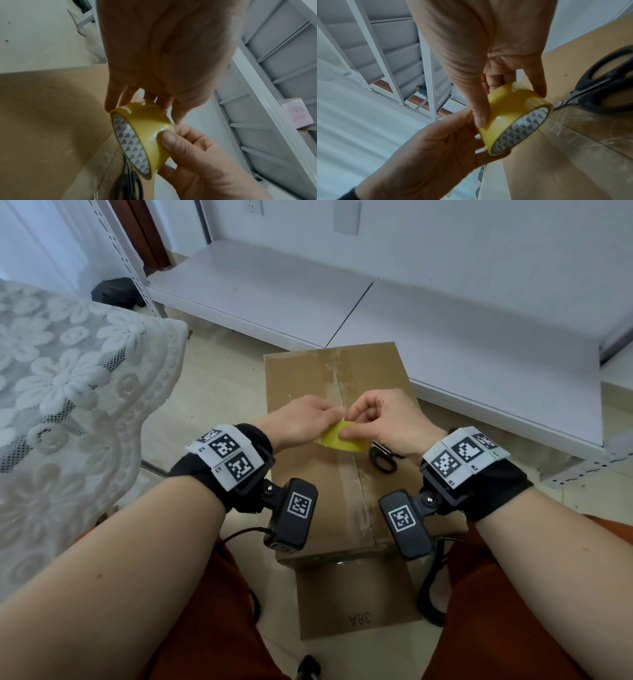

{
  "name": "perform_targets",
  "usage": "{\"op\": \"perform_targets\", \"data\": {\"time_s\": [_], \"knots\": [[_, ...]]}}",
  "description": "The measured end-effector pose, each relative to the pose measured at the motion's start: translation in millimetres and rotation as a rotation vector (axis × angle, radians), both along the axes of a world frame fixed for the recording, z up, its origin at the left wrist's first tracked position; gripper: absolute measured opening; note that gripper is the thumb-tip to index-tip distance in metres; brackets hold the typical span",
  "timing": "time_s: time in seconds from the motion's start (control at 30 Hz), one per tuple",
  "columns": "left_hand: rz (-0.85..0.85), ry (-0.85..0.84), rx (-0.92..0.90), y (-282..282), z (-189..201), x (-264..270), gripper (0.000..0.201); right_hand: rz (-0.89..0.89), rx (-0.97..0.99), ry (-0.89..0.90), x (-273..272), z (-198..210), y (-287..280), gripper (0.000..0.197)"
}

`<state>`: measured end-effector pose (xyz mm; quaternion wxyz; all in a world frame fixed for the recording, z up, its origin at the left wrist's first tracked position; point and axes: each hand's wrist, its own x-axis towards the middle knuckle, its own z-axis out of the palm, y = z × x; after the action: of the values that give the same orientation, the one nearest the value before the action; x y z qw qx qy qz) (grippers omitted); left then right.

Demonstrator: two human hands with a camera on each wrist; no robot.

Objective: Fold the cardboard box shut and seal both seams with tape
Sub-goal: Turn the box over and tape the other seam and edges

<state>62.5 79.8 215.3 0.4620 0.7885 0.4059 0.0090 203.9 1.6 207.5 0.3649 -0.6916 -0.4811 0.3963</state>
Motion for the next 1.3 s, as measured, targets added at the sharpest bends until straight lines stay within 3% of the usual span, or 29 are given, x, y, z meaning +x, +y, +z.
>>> {"op": "perform_targets", "data": {"time_s": [0.1,0.23,0.4,0.47,0.57,0.67,0.77,1.3], "knots": [[-0.045,-0.014,-0.115,2.5,2.5,-5.4,0.033,-0.023,-0.004,0.043,3.8,-0.3,-0.5,0.024],[-0.001,-0.123,-0.373,5.5,8.1,-11.6,0.018,-0.003,-0.097,0.297,11.4,3.1,-1.3,0.015],[0.100,-0.199,-0.526,6.7,7.6,-11.6,0.016,-0.014,-0.077,0.498,15.1,4.1,-0.8,0.011],[0.163,-0.244,-0.577,5.4,6.1,-9.4,0.017,-0.090,-0.026,0.431,15.2,0.7,2.0,0.012],[0.233,-0.269,-0.575,2.8,4.0,-5.7,0.019,-0.178,0.032,0.156,12.3,-2.7,5.1,0.012],[0.273,-0.257,-0.568,0.9,1.7,-3.0,0.016,-0.175,0.055,-0.075,7.8,-4.0,5.1,0.016],[0.319,-0.246,-0.522,1.1,-0.7,-2.3,0.015,-0.160,0.071,-0.178,5.8,-1.5,4.2,0.017],[0.324,-0.169,-0.273,-3.3,-4.6,1.2,0.018,-0.157,-0.003,-0.216,-1.3,-5.0,4.0,0.013]]}}
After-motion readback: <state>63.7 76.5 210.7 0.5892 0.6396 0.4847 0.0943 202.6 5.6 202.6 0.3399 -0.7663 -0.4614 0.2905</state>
